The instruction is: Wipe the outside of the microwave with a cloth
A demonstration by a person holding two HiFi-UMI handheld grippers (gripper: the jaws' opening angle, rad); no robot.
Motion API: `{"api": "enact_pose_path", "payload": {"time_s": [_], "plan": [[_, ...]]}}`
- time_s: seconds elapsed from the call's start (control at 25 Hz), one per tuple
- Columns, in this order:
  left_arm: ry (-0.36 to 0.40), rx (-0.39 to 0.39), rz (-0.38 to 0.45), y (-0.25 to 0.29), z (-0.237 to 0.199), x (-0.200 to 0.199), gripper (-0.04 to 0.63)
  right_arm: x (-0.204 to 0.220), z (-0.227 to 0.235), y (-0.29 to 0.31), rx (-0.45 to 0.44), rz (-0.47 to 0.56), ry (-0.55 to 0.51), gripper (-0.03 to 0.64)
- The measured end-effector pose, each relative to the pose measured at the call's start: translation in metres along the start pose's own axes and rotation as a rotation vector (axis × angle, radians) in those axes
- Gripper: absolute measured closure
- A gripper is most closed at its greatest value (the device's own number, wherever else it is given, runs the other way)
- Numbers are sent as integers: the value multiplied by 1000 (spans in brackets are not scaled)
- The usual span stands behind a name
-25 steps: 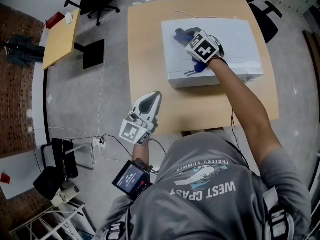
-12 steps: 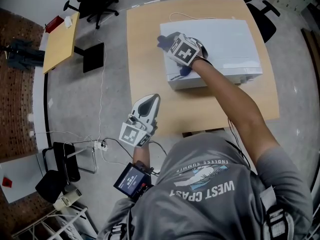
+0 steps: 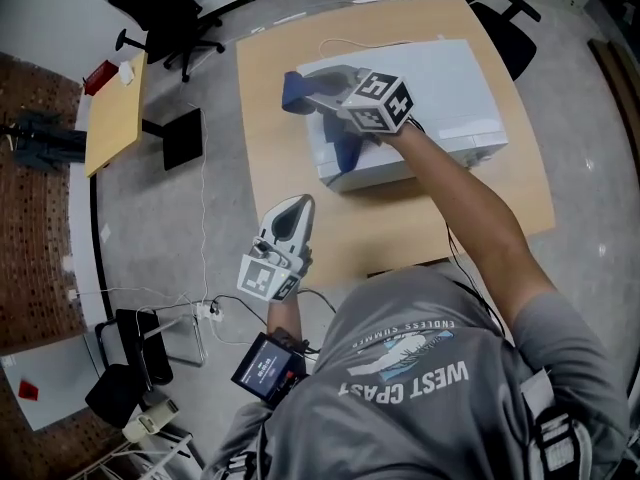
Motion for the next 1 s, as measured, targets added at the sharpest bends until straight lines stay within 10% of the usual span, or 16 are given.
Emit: {"api": "enact_pose_path", "payload": {"time_s": [0.44, 1.0], "plan": [[43, 14, -4, 61, 8, -22, 572, -79, 101, -172, 168, 253, 18, 548], [83, -1, -63, 130, 38, -27, 572, -33, 205, -324, 364, 240, 60, 548]]}}
Point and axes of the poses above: the fingertips, and each gripper's own axes: y forward along the fingers, z to its right, x out of its underside, the point moved 6 cm from there along -y, backward along the fingers, and after that the axes turned 9 degrees about x, right-handed, at the moved point
